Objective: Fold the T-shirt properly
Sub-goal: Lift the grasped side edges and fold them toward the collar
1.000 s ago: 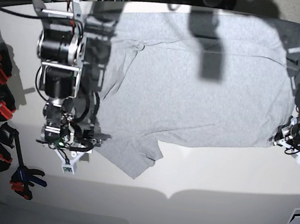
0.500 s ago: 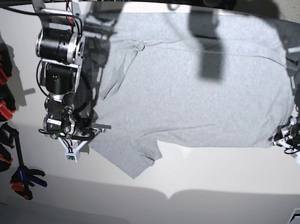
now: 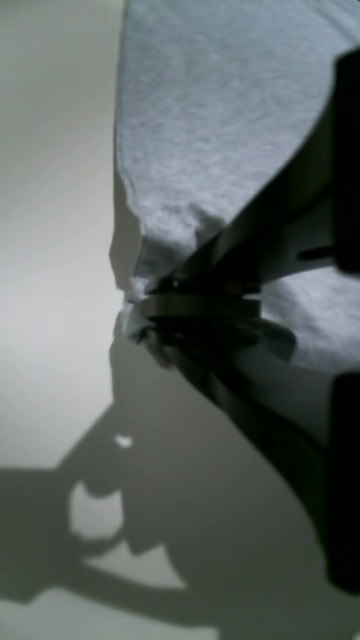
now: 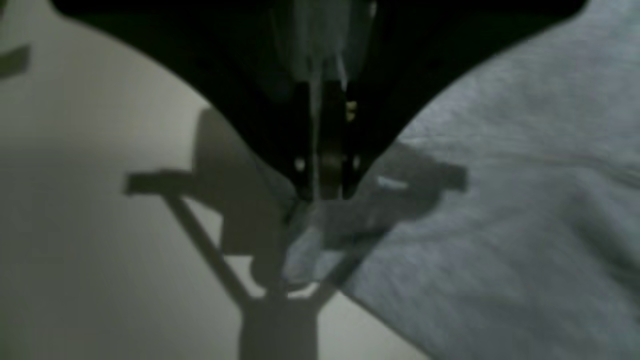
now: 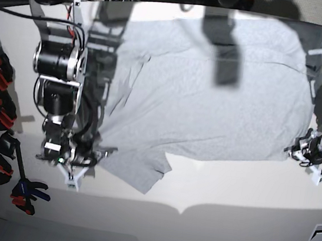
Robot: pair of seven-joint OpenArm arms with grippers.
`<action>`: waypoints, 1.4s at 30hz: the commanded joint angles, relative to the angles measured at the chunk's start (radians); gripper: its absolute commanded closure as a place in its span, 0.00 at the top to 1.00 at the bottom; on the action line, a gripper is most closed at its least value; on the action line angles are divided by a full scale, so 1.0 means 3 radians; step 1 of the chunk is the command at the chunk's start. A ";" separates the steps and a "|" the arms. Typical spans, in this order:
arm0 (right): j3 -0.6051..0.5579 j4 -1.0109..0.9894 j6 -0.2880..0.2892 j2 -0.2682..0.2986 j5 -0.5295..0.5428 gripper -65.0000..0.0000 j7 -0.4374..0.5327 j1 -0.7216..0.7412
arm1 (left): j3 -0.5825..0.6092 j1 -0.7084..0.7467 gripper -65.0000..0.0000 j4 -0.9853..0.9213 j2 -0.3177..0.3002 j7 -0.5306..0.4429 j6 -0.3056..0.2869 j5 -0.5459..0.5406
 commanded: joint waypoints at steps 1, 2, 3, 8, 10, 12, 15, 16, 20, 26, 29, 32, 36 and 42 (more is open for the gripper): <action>0.0005 0.0127 0.0019 0.0019 0.0010 0.00 0.0039 0.0114 | -0.0004 -0.0090 0.00 0.0135 -0.0074 -0.0013 -0.0064 -0.0046; 0.0005 0.0192 0.0037 0.0020 0.0010 0.00 0.0027 0.0093 | -0.0004 -0.0072 0.00 0.0203 -0.0075 0.0032 -0.0100 -0.0048; 0.0005 0.0262 0.0062 0.0023 0.0010 0.00 0.0019 0.0058 | -0.0004 -0.0037 0.00 0.0284 -0.0076 0.0058 -0.0112 -0.0074; 0.0005 0.0778 0.0145 0.0060 0.0011 0.00 -0.0009 -0.0284 | -0.0004 0.0345 0.00 0.0815 -0.0104 0.0092 -0.0109 -0.0445; 0.0005 0.1072 0.0150 0.0095 0.0013 0.00 -0.0033 -0.0487 | -0.0005 0.0554 0.00 0.1096 -0.0122 0.0103 -0.0109 -0.0520; 0.0005 0.1400 0.0150 0.0137 0.0014 0.00 -0.0084 -0.0697 | -0.0013 0.0767 0.00 0.1413 -0.0136 0.0112 -0.0106 -0.0546; 0.0013 0.1938 0.0150 0.0206 0.0013 0.00 -0.0184 -0.1008 | -0.0141 0.1085 0.00 0.1942 -0.0136 0.0122 0.0029 -0.0565; 0.0022 0.2110 0.0150 0.0224 0.0011 0.00 -0.0217 -0.1108 | -0.0234 0.1184 0.00 0.2126 -0.0128 0.0131 0.0081 -0.0568; 0.0093 0.2694 0.0148 0.0285 0.0013 0.00 -0.0259 -0.1465 | -0.0689 0.1528 0.00 0.2879 -0.0103 0.0337 0.0118 -0.0645; 0.0343 0.3126 0.0164 0.0305 0.0083 0.00 -0.0273 -0.1826 | -0.1087 0.2029 0.00 0.3590 -0.0123 0.0543 0.0118 -0.0641; 0.0487 0.3370 0.0215 0.0306 0.0193 0.00 -0.0342 -0.1981 | -0.1235 0.2270 0.00 0.3819 -0.0121 0.0581 0.0118 -0.0645; 0.0626 0.3625 0.0315 0.0306 0.0314 0.00 -0.0463 -0.2136 | -0.1366 0.2502 0.00 0.4030 -0.0121 0.0607 0.0118 -0.0699; 0.0749 0.3961 0.0384 0.0306 0.0459 0.00 -0.0563 -0.2380 | -0.1488 0.2801 0.00 0.4266 -0.0111 0.0633 0.0118 -0.0718; 0.0863 0.4378 0.0385 0.0305 0.0459 0.00 -0.0650 -0.2748 | -0.1490 0.3208 0.00 0.4400 -0.0111 0.0632 0.0118 -0.0720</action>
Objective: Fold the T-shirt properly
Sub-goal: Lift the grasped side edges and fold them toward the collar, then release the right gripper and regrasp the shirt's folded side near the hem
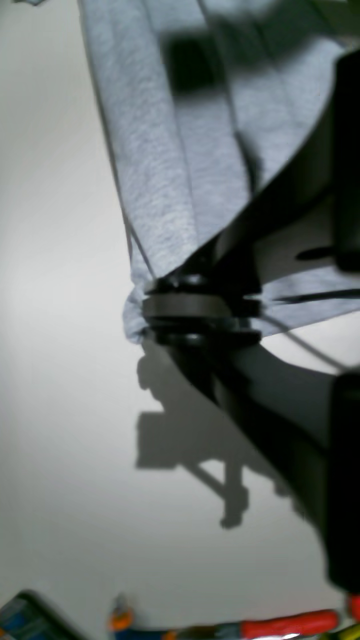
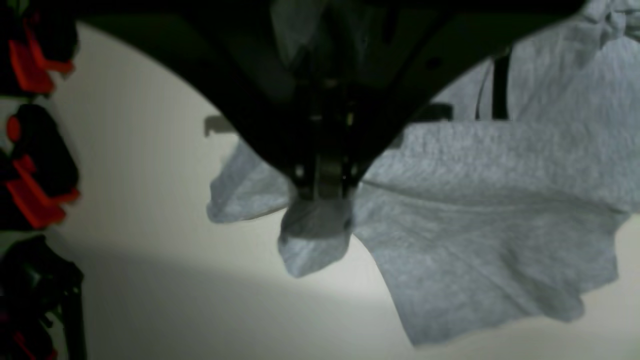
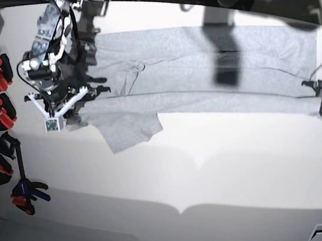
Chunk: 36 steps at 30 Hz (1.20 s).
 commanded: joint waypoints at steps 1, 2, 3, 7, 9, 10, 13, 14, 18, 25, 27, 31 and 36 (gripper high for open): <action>0.0047 0.0117 -0.0001 0.0047 0.0020 0.00 0.0025 0.0001 | -0.0034 0.0048 0.00 0.0060 -0.0069 -0.0065 0.0005 -0.0029; 0.0071 0.0167 -0.0001 0.0047 0.0020 0.00 0.0000 -0.0052 | -0.0034 0.0104 0.00 0.0060 -0.0060 -0.0066 0.0006 -0.0028; 0.0097 0.0212 -0.0001 0.0047 0.0022 0.00 -0.0018 -0.0100 | -0.0034 0.0158 0.00 0.0060 -0.0048 -0.0065 0.0008 -0.0028; 0.0216 0.0395 -0.0003 0.0047 0.0022 0.00 -0.0043 -0.0306 | -0.0034 0.0318 0.00 0.0061 0.0058 -0.0067 0.0014 -0.0114; 0.0277 0.0491 -0.0003 0.0047 0.0022 0.00 -0.0055 -0.0401 | -0.0034 0.0362 0.00 0.0060 0.0145 -0.0066 0.0014 -0.0111; 0.0304 0.0538 -0.0003 0.0047 0.0022 0.00 -0.0071 -0.0445 | -0.0034 0.0388 0.00 0.0060 0.0178 -0.0067 0.0014 -0.0113; 0.0347 0.0642 -0.0003 0.0047 0.0022 0.00 -0.0132 -0.0571 | -0.0034 0.0458 0.00 0.0060 0.0270 -0.0065 0.0009 -0.0113; 0.0348 0.0659 -0.0003 0.0046 0.0022 0.00 -0.0151 -0.0612 | -0.0034 0.0487 0.00 0.0060 0.0290 -0.0066 0.0005 -0.0112; 0.0348 0.0664 -0.0001 0.0046 0.0020 0.00 -0.0165 -0.0741 | -0.0034 0.0568 0.00 0.0060 0.0317 -0.0053 0.0004 -0.0111; 0.0348 0.0665 -0.0003 0.0046 0.0020 0.00 -0.0248 -0.0782 | -0.0034 0.0600 0.00 0.0061 0.0317 -0.0031 0.0004 -0.0113; 0.0348 0.0665 -0.0001 0.0046 0.0020 0.00 -0.0303 -0.0790 | -0.0034 0.0601 0.00 0.0061 0.0317 0.0011 0.0004 -0.0112; 0.0348 0.0664 -0.0003 0.0029 0.0011 0.00 -0.0341 -0.0788 | -0.0034 0.0609 0.00 0.0060 0.0317 -0.0019 0.0004 -0.0111; 0.0348 0.0664 -0.0003 0.0029 0.0010 0.41 -0.0239 -0.0787 | -0.0034 0.0609 0.00 0.0060 0.0317 -0.0017 0.0003 -0.0111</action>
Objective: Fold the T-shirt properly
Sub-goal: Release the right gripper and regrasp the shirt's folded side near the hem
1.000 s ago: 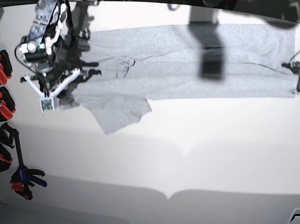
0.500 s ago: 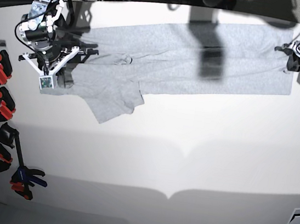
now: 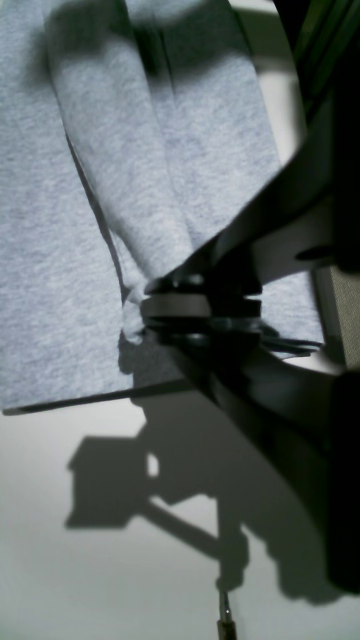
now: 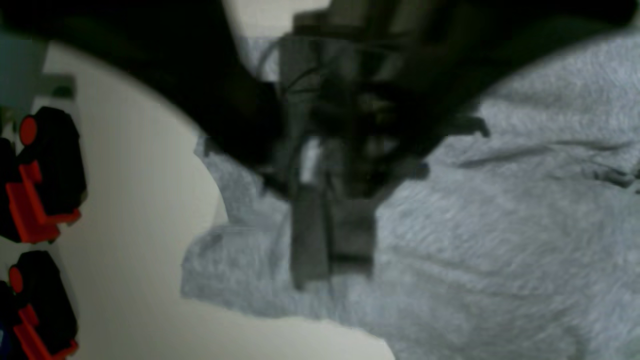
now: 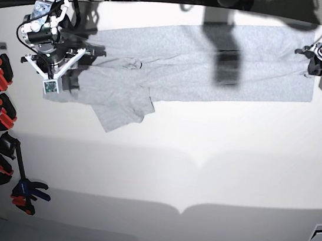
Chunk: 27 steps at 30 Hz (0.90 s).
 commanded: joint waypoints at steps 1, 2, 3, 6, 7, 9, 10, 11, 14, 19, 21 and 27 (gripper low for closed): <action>0.0020 0.0066 -0.0004 0.0039 0.0010 0.49 0.0177 0.0038 | -0.0033 0.0010 0.00 0.0057 -0.0055 -0.0041 0.0000 -0.0029; 0.0020 0.0066 -0.0004 0.0039 0.0019 0.55 0.0284 0.0038 | -0.0033 0.0009 0.00 0.0057 -0.0055 -0.0041 0.0000 -0.0029; 0.0020 0.0064 -0.0004 0.0039 0.0023 0.58 0.0409 0.0038 | -0.0033 0.0010 0.00 0.0057 -0.0055 -0.0041 0.0000 -0.0029; 0.0020 0.0064 -0.0004 0.0039 0.0080 0.58 0.0587 0.0060 | -0.0033 0.0010 0.00 0.0057 -0.0056 -0.0041 0.0000 -0.0029; 0.0020 0.0064 -0.0004 0.0039 0.0148 0.58 0.0593 0.0081 | -0.0033 0.0010 0.00 0.0057 -0.0055 -0.0039 0.0000 -0.0028; 0.0020 0.0050 -0.0004 0.0039 0.0351 0.58 0.0617 0.0149 | -0.0033 0.0010 0.00 0.0057 -0.0055 -0.0039 0.0000 -0.0029; 0.0020 0.0027 -0.0003 0.0039 0.0458 0.58 0.0618 0.0206 | -0.0033 0.0010 0.07 0.0057 -0.0055 -0.0039 0.0000 -0.0029; 0.0020 -0.0013 -0.0003 0.0038 0.0559 0.58 0.0617 0.0285 | -0.0033 0.0010 0.16 0.0057 -0.0055 -0.0038 0.0000 -0.0029; 0.0020 -0.0305 -0.0003 0.0038 0.0749 0.58 0.0605 0.0613 | -0.0033 0.0009 0.34 0.0057 -0.0055 -0.0039 0.0000 -0.0031; -0.0003 -0.1406 0.0008 0.0038 0.0767 0.58 0.0449 0.1415 | -0.0033 0.0010 0.37 0.0057 -0.0056 -0.0038 0.0000 -0.0031; -0.0061 -0.1888 0.0169 0.0038 0.0765 0.58 0.0230 0.1729 | -0.0033 0.0010 0.37 0.0057 -0.0056 -0.0038 0.0000 -0.0032; -0.0453 -0.2926 0.0370 0.0037 0.0530 0.58 0.0345 0.2248 | -0.0033 0.0010 0.37 0.0057 -0.0056 -0.0022 0.0000 -0.0031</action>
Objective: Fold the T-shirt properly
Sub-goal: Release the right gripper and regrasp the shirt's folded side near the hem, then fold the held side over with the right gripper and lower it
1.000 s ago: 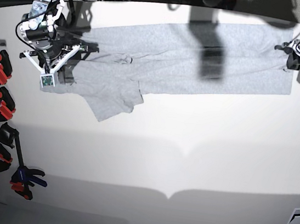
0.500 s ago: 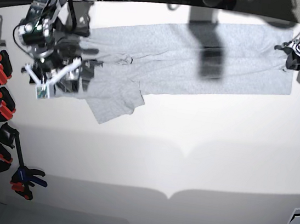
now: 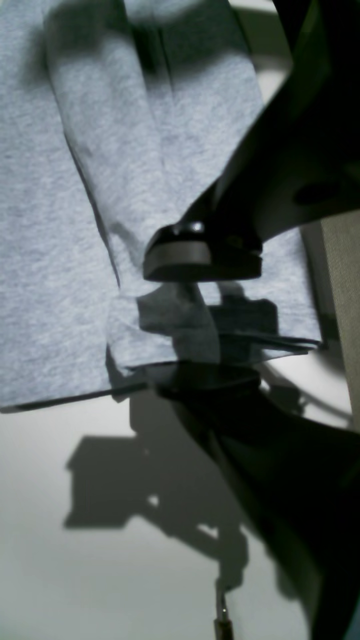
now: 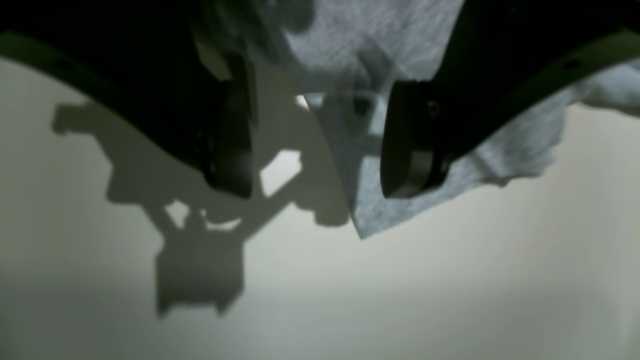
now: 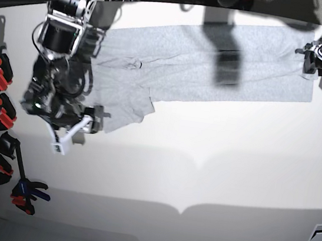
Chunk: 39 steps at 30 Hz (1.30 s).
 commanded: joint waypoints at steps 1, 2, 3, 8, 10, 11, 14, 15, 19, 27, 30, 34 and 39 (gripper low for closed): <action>-0.0074 -0.0078 0.0013 0.0051 -0.0024 0.58 0.0088 0.0150 | -0.0028 0.0003 0.37 0.0057 -0.0051 -0.0031 0.0000 -0.0029; -0.0159 -0.0205 0.0006 0.0052 -0.0066 0.58 0.0125 0.0192 | -0.0028 0.0003 0.37 0.0057 -0.0051 -0.0031 0.0000 -0.0029; -0.0243 -0.0327 0.0008 0.0052 -0.0076 0.58 0.0149 0.0228 | -0.0028 0.0003 0.37 0.0057 -0.0051 -0.0031 0.0001 -0.0029; -0.0645 -0.0669 0.0015 0.0032 -0.0046 0.58 0.0220 0.0270 | -0.0028 0.0001 0.37 0.0057 -0.0051 -0.0032 0.0000 -0.0029; -0.0776 -0.0678 0.0020 -0.0004 -0.0056 0.54 0.0183 0.0268 | -0.0028 0.0003 0.37 0.0057 -0.0051 -0.0031 0.0000 -0.0029; -0.0833 -0.0678 0.0020 -0.0022 -0.0056 0.50 0.0161 0.0271 | -0.0028 0.0001 0.37 0.0057 -0.0051 -0.0032 0.0001 -0.0029; -0.0933 -0.0676 0.0018 -0.0066 -0.0057 0.29 0.0079 0.0271 | -0.0028 0.0003 0.37 0.0057 -0.0050 -0.0029 0.0000 -0.0028; -0.0935 -0.0676 0.0014 -0.0078 -0.0064 0.19 0.0050 0.0272 | -0.0028 0.0003 0.37 0.0057 -0.0051 -0.0029 0.0000 -0.0028; -0.0926 -0.0636 -0.0100 -0.0095 -0.0189 0.00 0.0111 0.0273 | -0.0028 0.0001 0.37 0.0057 -0.0051 -0.0031 0.0000 -0.0029; -0.0926 -0.0231 -0.0144 -0.0097 -0.0266 0.00 0.0130 0.0270 | -0.0028 0.0003 0.37 0.0057 -0.0051 -0.0031 0.0000 -0.0028; -0.0926 0.0061 -0.0134 -0.0094 -0.0245 0.00 0.0114 0.0215 | -0.0028 0.0001 0.37 0.0057 -0.0051 -0.0051 0.0000 0.0005; -0.0924 0.0649 0.0015 -0.0094 -0.0243 0.00 0.0031 -0.0027 | -0.0028 0.0001 0.37 0.0057 -0.0050 -0.0229 0.0000 0.0252; -0.0924 0.1493 0.0045 -0.0093 -0.0243 0.00 -0.0074 -0.0563 | -0.0028 0.0001 0.37 0.0057 -0.0050 -0.0273 0.0001 0.0298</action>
